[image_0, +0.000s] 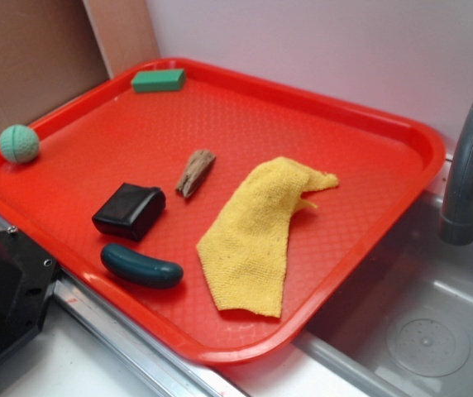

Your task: Grab the green block.

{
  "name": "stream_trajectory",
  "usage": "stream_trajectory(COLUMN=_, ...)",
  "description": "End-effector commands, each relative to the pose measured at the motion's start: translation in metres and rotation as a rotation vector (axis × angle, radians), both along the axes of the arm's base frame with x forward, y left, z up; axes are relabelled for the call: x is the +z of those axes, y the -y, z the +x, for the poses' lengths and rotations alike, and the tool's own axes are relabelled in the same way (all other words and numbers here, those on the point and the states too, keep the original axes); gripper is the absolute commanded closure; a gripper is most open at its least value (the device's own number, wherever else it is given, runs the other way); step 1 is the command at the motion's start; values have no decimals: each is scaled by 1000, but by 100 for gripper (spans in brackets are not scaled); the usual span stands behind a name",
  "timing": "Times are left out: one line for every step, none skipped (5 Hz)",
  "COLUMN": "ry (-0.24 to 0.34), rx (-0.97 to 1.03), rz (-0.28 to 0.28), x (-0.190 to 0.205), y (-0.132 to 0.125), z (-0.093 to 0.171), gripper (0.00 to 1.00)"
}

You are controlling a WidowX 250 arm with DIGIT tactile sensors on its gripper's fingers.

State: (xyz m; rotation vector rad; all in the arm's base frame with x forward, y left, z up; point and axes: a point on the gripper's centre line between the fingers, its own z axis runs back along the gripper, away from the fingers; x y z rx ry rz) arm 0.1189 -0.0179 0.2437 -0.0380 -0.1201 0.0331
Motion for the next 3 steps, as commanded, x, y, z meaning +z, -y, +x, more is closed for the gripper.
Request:
stream_trajectory(ry=0, rx=0, rz=0, x=0, y=0, z=0, gripper=0)
stream_trajectory(ry=-38, rx=-17, rz=-14, x=-37, y=-48, z=22, gripper=0)
stream_trajectory(ry=-46, rx=-154, rz=-73, x=-68, y=-78, z=44, gripper=0)
